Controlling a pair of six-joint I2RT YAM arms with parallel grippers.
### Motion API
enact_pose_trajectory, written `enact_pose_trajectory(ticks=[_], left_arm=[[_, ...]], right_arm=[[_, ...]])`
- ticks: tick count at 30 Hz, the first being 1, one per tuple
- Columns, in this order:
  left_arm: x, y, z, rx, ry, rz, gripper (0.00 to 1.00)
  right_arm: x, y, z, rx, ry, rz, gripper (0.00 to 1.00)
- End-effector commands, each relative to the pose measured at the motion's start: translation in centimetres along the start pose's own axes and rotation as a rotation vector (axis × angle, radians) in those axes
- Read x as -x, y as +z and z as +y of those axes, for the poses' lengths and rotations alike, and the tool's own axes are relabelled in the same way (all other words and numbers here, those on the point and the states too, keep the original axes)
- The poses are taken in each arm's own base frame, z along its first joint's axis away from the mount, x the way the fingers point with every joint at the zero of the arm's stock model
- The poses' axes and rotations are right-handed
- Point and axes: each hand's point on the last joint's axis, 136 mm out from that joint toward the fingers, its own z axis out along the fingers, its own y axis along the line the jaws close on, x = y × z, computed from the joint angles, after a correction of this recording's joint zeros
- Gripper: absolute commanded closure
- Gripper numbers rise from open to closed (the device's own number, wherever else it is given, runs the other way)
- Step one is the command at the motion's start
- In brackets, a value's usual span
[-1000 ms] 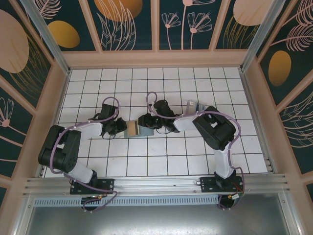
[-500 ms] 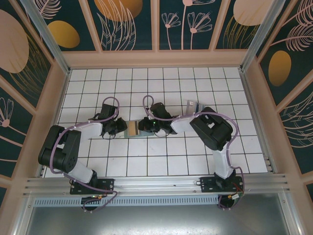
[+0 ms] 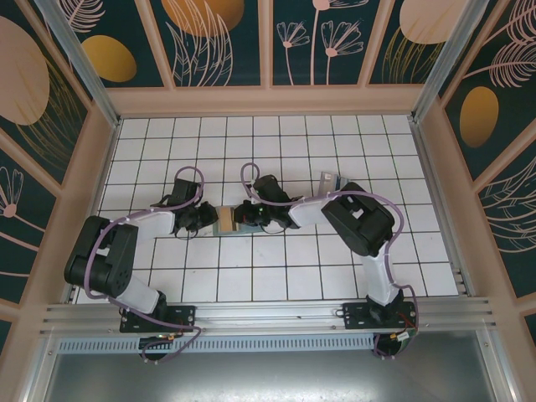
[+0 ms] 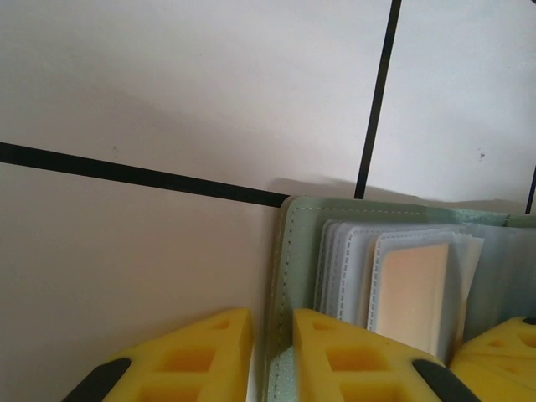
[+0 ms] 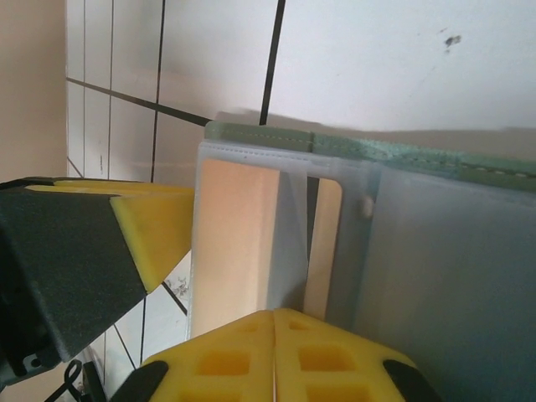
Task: Put the credit cards into the card holder
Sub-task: Insert the credit card into the card slot.
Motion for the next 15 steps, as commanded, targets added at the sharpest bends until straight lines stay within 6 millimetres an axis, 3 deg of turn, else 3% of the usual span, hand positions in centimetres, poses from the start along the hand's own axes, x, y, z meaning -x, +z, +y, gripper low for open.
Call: enact_pose_trajectory(ticks=[1,5,15], left_arm=[[-0.2,-0.4,0.9,0.024,-0.03,-0.007,0.77],[-0.2,-0.4,0.7,0.016,-0.028,-0.005,0.77],[0.0,-0.2,0.4,0.005,-0.016,-0.004,0.71]], right_arm=[[0.2,-1.8,0.7,-0.049,-0.049,-0.031,0.86],[0.2,-3.3,-0.7,-0.182,-0.076,-0.079,0.72],[-0.9,-4.2,-3.3,-0.387,-0.065,-0.133,0.59]])
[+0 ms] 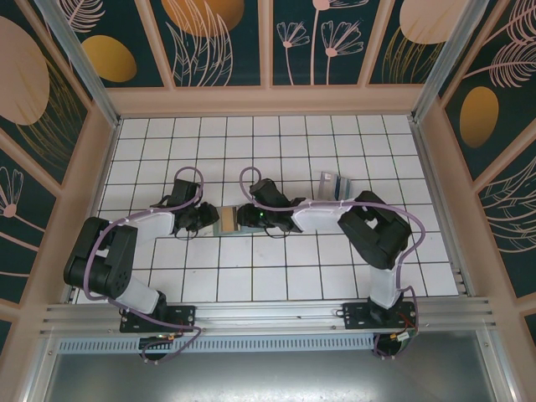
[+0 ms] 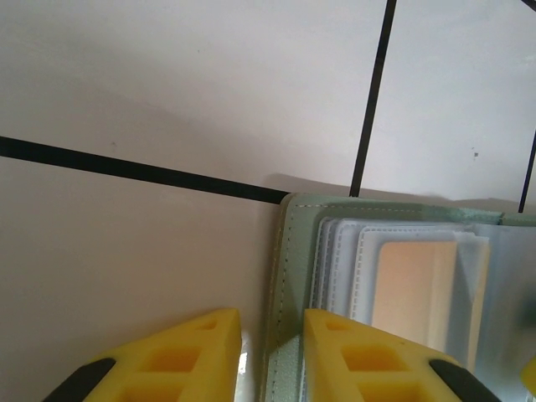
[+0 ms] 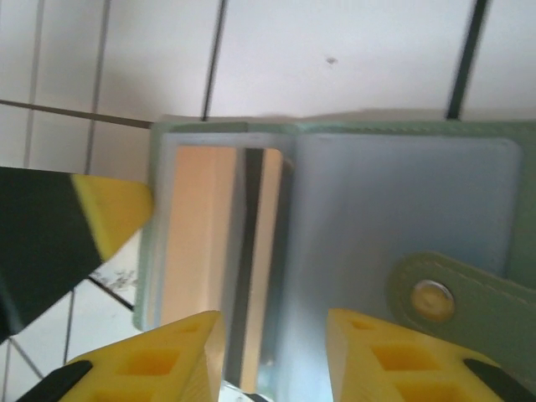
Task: Put the credit cards into the card holder
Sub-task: Insert the credit card into the card slot.
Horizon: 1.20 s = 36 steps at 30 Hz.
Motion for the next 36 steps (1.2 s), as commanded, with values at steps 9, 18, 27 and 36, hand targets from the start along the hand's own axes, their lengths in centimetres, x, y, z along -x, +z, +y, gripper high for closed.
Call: enact_pose_trajectory(ticks=[9,18,27,36], left_arm=[[-0.2,-0.1,0.5,0.009,-0.013,0.004,0.69],[-0.2,0.0,0.4,0.0,-0.016,0.007,0.69],[-0.7,0.7,0.6,-0.009,-0.025,0.025,0.68],[-0.2,0.7,-0.7,-0.064,-0.023,0.026,0.68]], right_arm=[[-0.4,-0.9,-2.5,-0.191,-0.01,-0.037,0.5],[0.0,-1.7,-2.9,-0.224,-0.004,-0.068,0.46],[0.4,-2.9,-2.9,-0.257,0.002,-0.106,0.34],[0.0,-3.9,-4.2,-0.313,0.01,-0.119,0.33]])
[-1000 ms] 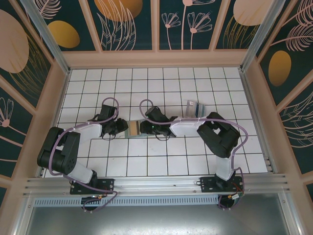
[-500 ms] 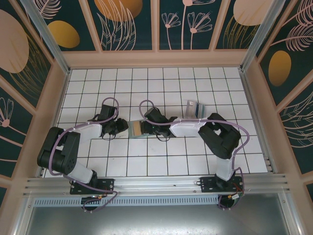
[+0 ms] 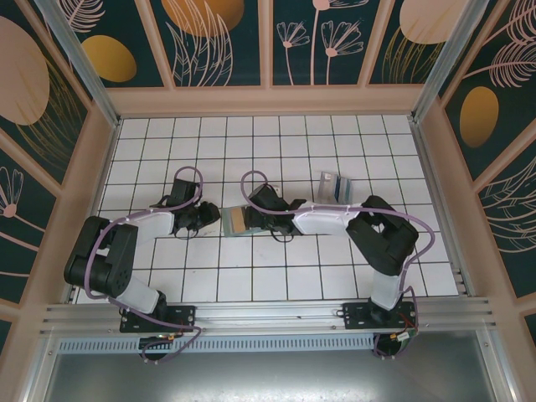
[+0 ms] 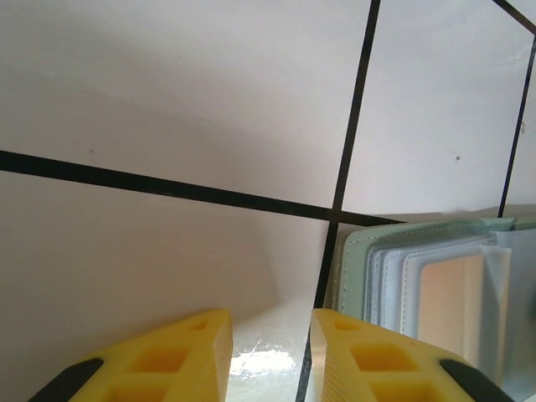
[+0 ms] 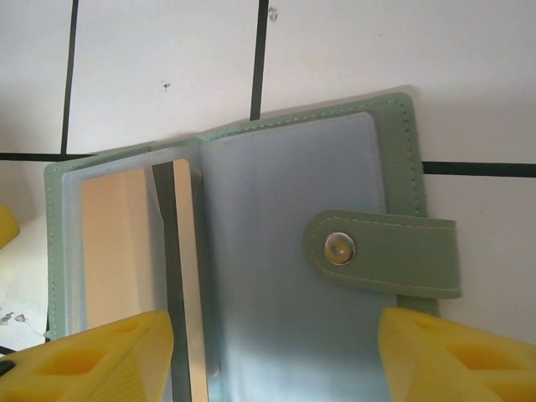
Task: Put the credit cards into the card holder
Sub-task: Insert the credit card into the card slot, then flip over the card slot in the card holder.
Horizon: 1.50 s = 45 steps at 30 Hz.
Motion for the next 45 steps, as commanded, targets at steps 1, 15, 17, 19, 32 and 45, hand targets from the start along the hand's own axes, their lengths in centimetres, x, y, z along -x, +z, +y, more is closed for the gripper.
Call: enact_pose_trajectory(ticks=[1,15,17,19,32,45], left_arm=[[-0.2,0.5,-0.2,-0.024,-0.014,0.017,0.68],[-0.9,0.7,-0.3,-0.05,-0.02,0.032,0.68],[-0.9,0.7,-0.2,-0.052,-0.018,0.033,0.68],[-1.0,0.8,-0.2,-0.054,-0.02,0.039,0.68],[-1.2,0.9,-0.4,-0.066,-0.023,0.044,0.68],[-0.8,0.9,-0.7,-0.074,-0.024,0.042,0.69]], right_arm=[[-0.2,-1.1,-1.1,-0.047,0.014,-0.017,0.33],[-2.0,0.3,0.0,0.031,0.028,0.044,0.38],[-1.9,0.3,0.3,0.039,0.018,0.044,0.39],[-1.9,0.4,0.4,0.039,0.011,0.046,0.42],[-2.1,1.4,2.5,0.128,-0.02,0.066,0.45],[-0.1,-1.9,7.2,0.46,0.011,0.016,0.46]])
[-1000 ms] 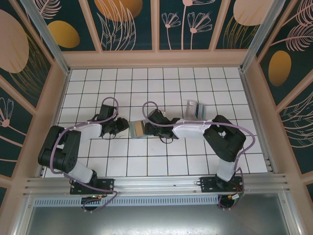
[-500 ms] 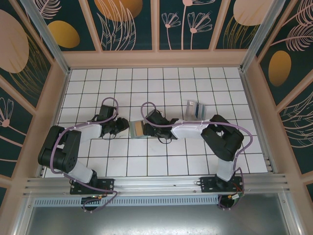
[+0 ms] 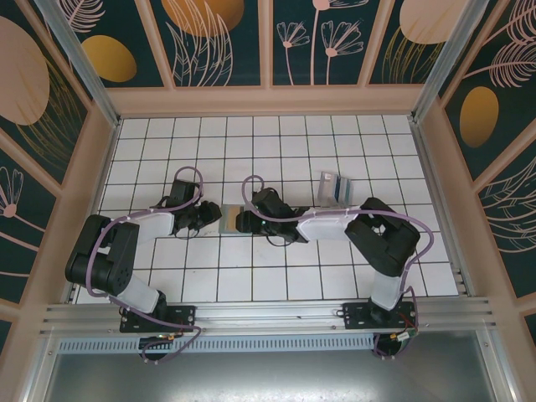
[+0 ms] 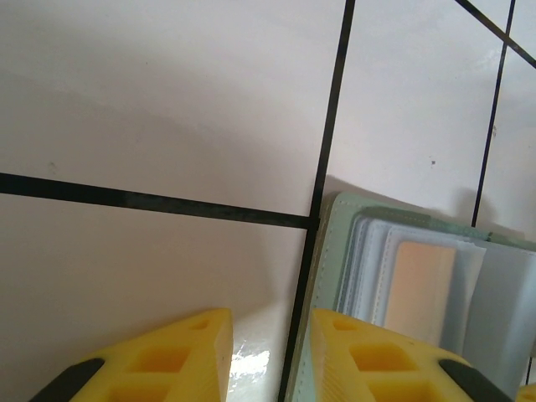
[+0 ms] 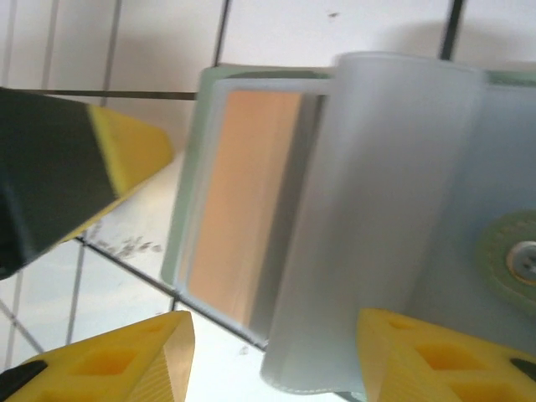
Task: Put the credit cards into the card holder
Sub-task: Flip over the card slot in the card holder.
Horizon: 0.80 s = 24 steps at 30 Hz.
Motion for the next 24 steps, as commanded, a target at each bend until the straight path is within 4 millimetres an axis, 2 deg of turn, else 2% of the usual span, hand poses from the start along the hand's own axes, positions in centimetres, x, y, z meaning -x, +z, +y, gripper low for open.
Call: enact_pose_trajectory(ticks=[1,8,13,16,19,22,24], left_arm=[[-0.9,0.6,-0.2,-0.025,-0.017,0.043,0.69],[-0.6,0.7,-0.7,-0.047,-0.028,0.041,0.69],[-0.7,0.6,-0.7,-0.047,-0.028,0.042,0.69],[-0.8,0.7,-0.6,-0.046,-0.027,0.045,0.69],[-0.8,0.7,-0.6,-0.048,-0.025,0.043,0.69],[-0.7,0.9,-0.7,-0.051,-0.024,0.046,0.69],[-0.8,1.0,-0.7,-0.053,-0.024,0.049,0.69]], right_arm=[[1.4,-0.7,3.1,0.153,-0.007,-0.029,0.46],[1.7,-0.5,4.6,0.21,-0.021,-0.025,0.46],[3.3,-2.6,4.6,0.17,-0.02,-0.105,0.43],[4.4,-4.6,3.3,0.097,-0.003,-0.178,0.41],[4.6,-5.9,0.6,-0.024,0.034,-0.206,0.39],[3.6,-6.2,-2.4,-0.075,0.096,-0.177,0.37],[2.9,-6.1,-3.6,-0.069,0.135,-0.151,0.33]])
